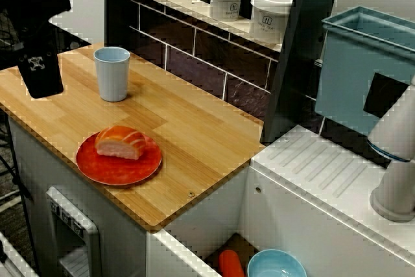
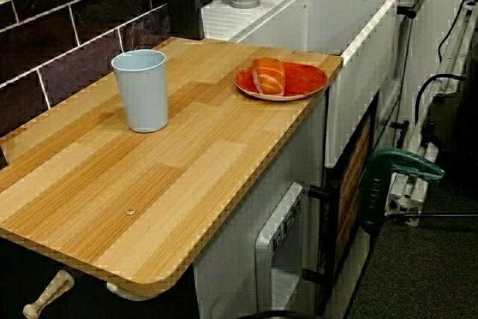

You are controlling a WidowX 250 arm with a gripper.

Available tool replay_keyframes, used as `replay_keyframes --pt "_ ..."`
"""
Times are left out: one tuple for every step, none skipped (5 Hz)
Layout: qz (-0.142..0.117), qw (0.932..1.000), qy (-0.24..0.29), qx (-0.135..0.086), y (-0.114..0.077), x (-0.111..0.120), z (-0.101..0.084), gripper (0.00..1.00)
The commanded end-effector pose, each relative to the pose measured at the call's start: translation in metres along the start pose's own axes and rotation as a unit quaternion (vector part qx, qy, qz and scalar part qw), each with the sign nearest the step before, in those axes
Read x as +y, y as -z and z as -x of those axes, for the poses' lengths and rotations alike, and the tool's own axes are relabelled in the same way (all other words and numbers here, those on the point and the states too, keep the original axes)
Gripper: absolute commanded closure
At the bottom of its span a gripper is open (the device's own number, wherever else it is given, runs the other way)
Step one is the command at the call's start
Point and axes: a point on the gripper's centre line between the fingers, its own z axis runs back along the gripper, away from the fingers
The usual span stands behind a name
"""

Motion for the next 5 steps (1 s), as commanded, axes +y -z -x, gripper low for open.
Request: replay_keyframes --pt "-0.016 0.9998 0.006 0.003 0.006 -0.002 -0.002 0.0" --pt "-0.014 0.9997 0.021 -0.004 0.001 -0.002 0.002 0.0" --pt "-0.015 0.9964 0.082 -0.017 0.008 0.003 -0.002 0.0" --pt "-0.026 0.9955 0.087 -0.024 0.014 0.021 -0.015 0.0" --pt "-0.031 0.9944 0.096 -0.034 0.016 0.036 -0.026 0.0"
